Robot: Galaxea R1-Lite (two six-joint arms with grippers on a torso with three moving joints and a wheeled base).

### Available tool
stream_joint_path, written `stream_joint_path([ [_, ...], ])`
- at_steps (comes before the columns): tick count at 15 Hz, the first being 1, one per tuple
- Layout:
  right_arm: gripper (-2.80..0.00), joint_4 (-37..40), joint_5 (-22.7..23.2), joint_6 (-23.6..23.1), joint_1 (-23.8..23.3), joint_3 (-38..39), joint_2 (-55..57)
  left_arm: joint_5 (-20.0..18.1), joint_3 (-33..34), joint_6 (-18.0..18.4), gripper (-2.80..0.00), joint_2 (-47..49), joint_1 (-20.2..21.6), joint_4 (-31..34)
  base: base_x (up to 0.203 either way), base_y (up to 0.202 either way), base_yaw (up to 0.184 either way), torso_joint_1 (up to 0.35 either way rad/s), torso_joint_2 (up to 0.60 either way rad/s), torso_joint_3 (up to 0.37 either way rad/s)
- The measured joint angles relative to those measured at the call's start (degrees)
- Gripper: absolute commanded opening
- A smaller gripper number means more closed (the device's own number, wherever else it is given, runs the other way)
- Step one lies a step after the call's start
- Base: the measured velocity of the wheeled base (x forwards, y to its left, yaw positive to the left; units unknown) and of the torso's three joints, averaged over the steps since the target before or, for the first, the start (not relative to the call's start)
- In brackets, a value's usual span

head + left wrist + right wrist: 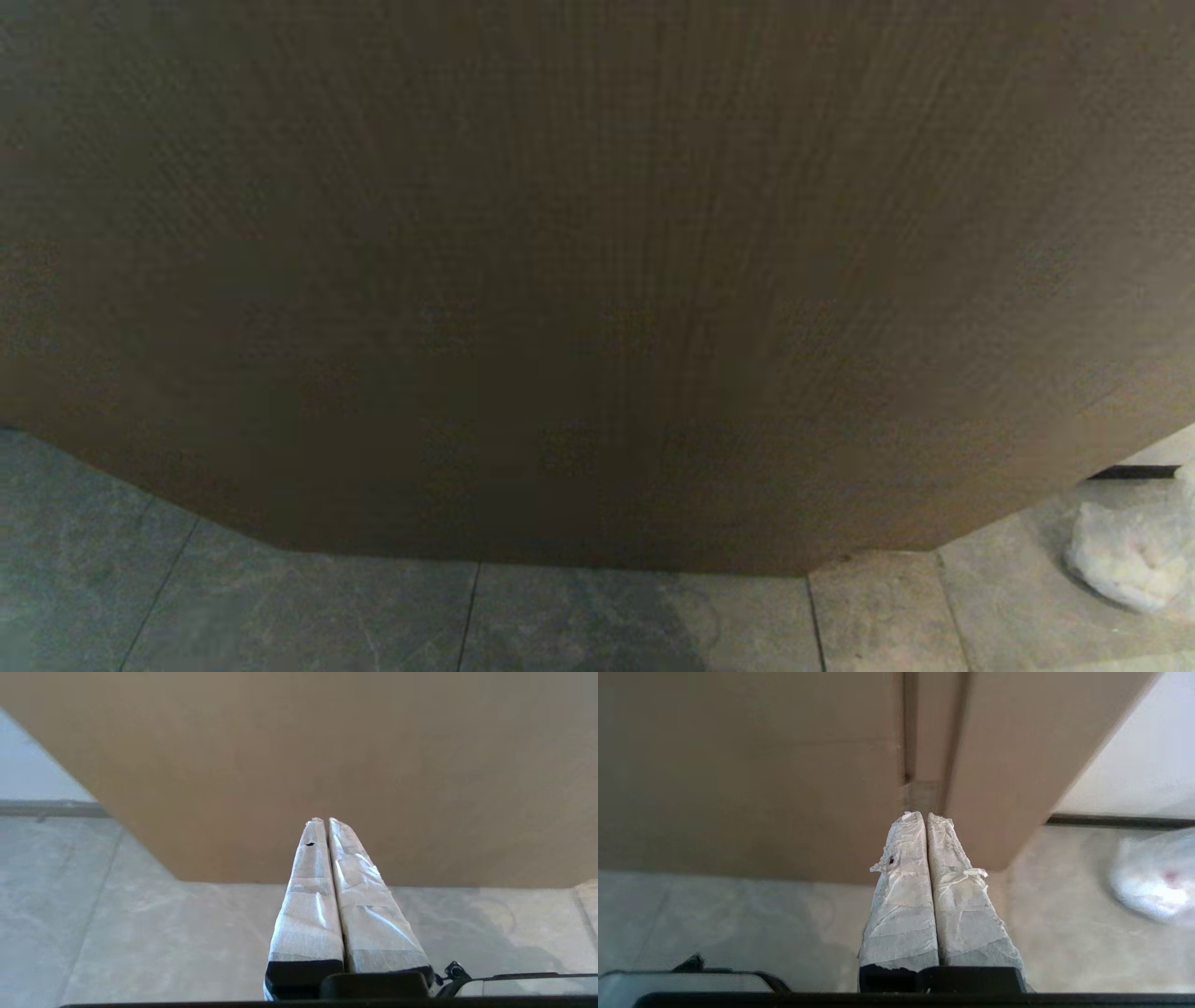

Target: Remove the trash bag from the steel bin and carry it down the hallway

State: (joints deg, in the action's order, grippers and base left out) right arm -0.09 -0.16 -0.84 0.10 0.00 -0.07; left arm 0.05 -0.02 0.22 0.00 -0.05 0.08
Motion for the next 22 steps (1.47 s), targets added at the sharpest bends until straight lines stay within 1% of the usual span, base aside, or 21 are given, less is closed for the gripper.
stream_joint_path([
  [22, -2.80, 0.0, 0.0, 0.0, 0.0, 0.0, 0.0, 0.0, 0.0, 0.0, -2.80, 0.0, 0.0, 0.0, 0.000, 0.195, 0.001, 0.003, 0.00, 0.003],
])
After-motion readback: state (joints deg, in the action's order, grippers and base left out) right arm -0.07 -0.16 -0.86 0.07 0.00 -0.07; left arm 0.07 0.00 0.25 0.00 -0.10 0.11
